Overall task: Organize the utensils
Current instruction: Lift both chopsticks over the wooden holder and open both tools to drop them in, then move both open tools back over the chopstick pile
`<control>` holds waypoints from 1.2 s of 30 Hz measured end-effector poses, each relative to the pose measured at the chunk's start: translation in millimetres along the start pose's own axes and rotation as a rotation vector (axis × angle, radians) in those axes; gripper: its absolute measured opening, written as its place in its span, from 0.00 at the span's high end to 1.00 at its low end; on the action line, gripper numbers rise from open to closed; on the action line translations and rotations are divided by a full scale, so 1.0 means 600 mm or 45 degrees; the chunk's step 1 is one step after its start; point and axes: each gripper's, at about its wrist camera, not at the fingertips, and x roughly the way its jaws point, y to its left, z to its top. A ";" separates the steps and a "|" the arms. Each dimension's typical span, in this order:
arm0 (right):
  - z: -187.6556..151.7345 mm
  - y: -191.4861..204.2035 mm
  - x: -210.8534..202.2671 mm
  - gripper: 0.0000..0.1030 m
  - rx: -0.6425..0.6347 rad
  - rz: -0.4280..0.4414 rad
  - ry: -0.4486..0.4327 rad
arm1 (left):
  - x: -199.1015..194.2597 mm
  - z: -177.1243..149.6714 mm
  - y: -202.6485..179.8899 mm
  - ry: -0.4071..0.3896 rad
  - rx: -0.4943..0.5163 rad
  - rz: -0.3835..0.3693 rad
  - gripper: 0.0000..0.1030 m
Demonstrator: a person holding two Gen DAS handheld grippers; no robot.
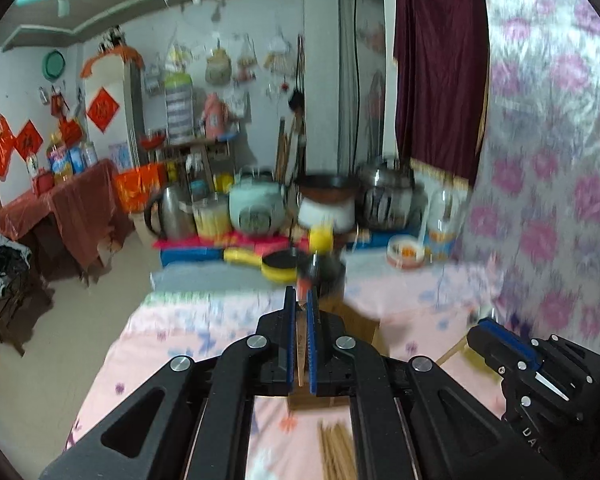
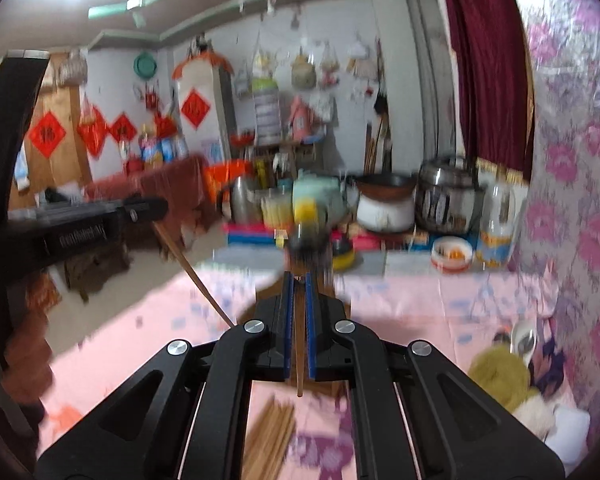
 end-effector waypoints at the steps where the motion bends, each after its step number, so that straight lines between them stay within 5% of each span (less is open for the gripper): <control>1: 0.016 0.000 0.000 0.94 0.004 -0.014 -0.049 | 0.003 0.007 -0.004 -0.022 -0.001 0.010 0.95; 6: 0.042 0.000 0.028 0.94 -0.001 -0.085 -0.176 | 0.071 -0.006 -0.013 -0.045 -0.042 0.028 0.95; 11: -0.021 -0.028 0.118 0.91 0.039 -0.088 0.030 | 0.154 -0.069 0.005 0.116 -0.113 -0.016 0.93; 12: -0.035 -0.038 0.122 0.89 0.052 -0.107 0.050 | 0.161 -0.081 0.012 0.141 -0.127 -0.012 0.84; 13: -0.043 -0.045 0.121 0.88 0.062 -0.113 0.056 | 0.161 -0.090 0.021 0.152 -0.137 -0.017 0.61; 15: -0.054 -0.056 0.109 0.85 0.084 -0.103 0.054 | 0.151 -0.101 0.037 0.123 -0.174 0.006 0.33; 18: -0.061 -0.072 0.072 0.72 0.090 -0.128 0.007 | 0.129 -0.111 0.053 0.101 -0.174 0.043 0.30; 22: -0.065 -0.089 0.011 0.29 0.126 -0.177 -0.072 | 0.099 -0.131 0.063 0.070 -0.145 0.126 0.10; 24: -0.068 -0.100 -0.021 0.15 0.172 -0.200 -0.118 | 0.081 -0.150 0.068 0.039 -0.116 0.193 0.06; 30: -0.108 -0.128 -0.082 0.06 0.302 -0.109 -0.094 | 0.058 -0.230 0.088 0.086 -0.040 0.297 0.06; 33: -0.146 -0.134 -0.089 0.06 0.361 -0.093 -0.053 | 0.057 -0.281 0.103 0.157 -0.037 0.292 0.06; 36: -0.205 -0.136 -0.080 0.06 0.430 -0.063 0.049 | 0.073 -0.342 0.112 0.339 -0.036 0.257 0.06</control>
